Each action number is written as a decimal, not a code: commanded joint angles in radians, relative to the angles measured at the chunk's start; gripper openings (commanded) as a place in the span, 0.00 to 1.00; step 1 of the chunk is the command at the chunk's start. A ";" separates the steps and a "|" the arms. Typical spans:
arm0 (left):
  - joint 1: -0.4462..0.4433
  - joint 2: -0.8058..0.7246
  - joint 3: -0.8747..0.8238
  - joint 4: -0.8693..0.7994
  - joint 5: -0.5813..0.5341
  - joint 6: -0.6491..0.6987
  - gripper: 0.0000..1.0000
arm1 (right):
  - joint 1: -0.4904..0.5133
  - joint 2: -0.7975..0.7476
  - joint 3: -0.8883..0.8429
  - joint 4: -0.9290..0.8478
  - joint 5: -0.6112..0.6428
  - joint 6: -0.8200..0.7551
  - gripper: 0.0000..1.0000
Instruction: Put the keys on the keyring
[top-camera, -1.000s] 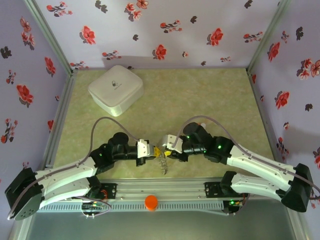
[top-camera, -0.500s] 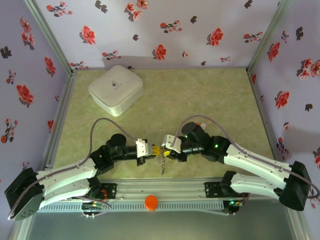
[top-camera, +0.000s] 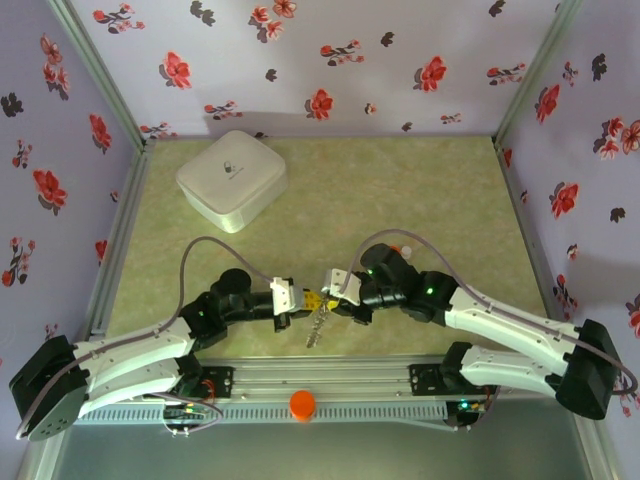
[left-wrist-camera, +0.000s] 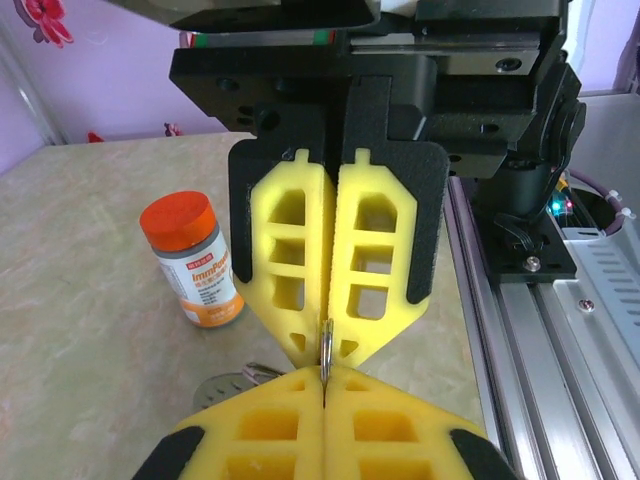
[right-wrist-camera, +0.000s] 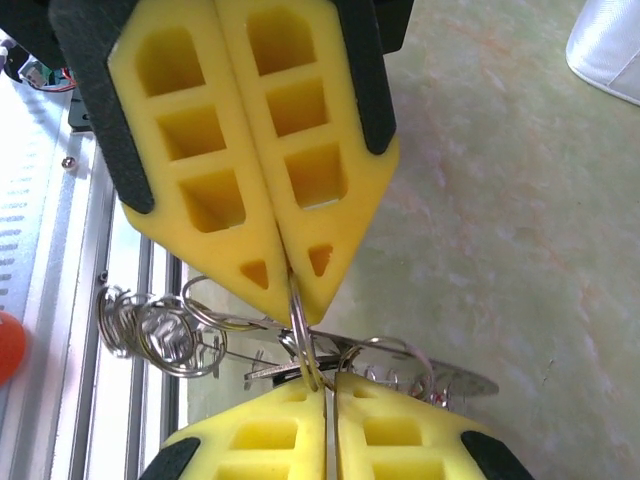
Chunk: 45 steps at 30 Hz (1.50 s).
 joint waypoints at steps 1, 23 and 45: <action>-0.003 -0.009 -0.003 0.104 0.002 -0.019 0.00 | -0.004 0.010 -0.003 0.031 -0.014 0.007 0.09; -0.003 -0.005 -0.044 0.224 -0.035 -0.055 0.00 | 0.001 -0.052 -0.110 0.153 0.047 0.056 0.38; -0.004 0.008 -0.062 0.313 -0.073 -0.081 0.00 | 0.000 -0.049 -0.155 0.283 0.073 0.104 0.24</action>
